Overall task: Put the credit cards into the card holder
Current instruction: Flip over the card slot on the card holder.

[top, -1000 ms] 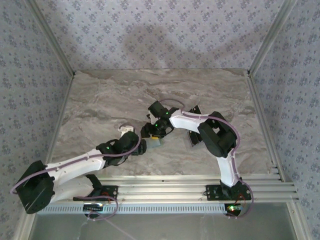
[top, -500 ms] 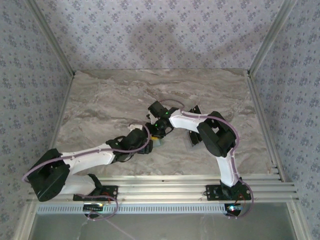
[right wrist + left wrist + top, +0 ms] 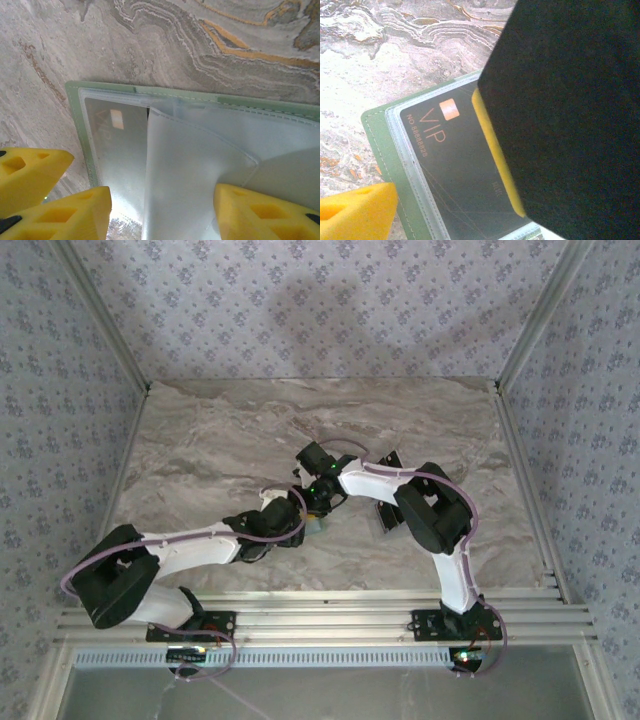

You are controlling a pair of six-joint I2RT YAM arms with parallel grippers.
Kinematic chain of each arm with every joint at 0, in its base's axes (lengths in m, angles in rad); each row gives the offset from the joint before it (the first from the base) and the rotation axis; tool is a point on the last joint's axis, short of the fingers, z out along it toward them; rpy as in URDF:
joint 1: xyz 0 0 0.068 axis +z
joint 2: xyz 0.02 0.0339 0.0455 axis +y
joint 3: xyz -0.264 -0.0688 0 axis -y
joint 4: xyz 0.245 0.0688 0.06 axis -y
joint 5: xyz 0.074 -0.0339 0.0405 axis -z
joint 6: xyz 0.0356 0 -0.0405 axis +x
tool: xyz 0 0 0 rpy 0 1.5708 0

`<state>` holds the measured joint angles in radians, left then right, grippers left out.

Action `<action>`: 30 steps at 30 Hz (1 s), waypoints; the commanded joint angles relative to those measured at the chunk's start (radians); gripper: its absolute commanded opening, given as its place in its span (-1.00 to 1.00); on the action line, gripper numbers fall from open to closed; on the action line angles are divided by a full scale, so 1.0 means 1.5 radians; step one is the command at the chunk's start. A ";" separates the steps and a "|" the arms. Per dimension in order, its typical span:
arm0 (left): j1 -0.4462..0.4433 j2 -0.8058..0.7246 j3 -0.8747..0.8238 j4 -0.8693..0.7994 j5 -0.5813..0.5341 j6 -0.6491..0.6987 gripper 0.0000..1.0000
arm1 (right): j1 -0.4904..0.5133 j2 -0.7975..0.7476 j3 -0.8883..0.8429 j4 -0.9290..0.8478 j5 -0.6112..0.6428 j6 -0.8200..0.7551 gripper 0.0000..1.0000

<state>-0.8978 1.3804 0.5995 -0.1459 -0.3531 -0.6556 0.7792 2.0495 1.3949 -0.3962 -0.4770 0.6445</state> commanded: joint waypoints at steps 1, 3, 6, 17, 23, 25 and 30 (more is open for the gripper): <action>0.002 0.002 -0.011 -0.007 -0.018 -0.010 0.81 | -0.007 -0.016 -0.001 -0.007 -0.008 0.011 0.17; 0.004 0.003 -0.015 -0.007 -0.018 -0.013 0.81 | -0.013 -0.033 -0.011 -0.001 -0.005 0.011 0.16; 0.006 0.003 -0.022 -0.006 -0.017 -0.015 0.80 | -0.023 -0.062 -0.027 0.004 0.007 0.011 0.17; 0.013 0.000 -0.033 0.001 -0.012 -0.020 0.79 | -0.029 -0.065 -0.062 0.021 0.011 0.017 0.17; 0.014 -0.004 -0.033 0.000 -0.012 -0.019 0.78 | -0.023 -0.049 -0.070 0.031 0.010 0.023 0.17; 0.014 -0.006 -0.033 0.001 -0.013 -0.019 0.78 | -0.022 -0.042 -0.069 0.035 0.005 0.025 0.17; 0.014 -0.018 -0.029 -0.003 -0.013 -0.016 0.79 | -0.017 -0.023 -0.058 0.037 -0.001 0.027 0.18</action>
<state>-0.8837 1.3800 0.5571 -0.1448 -0.3565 -0.6743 0.7448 1.9827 1.2999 -0.3378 -0.4683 0.6670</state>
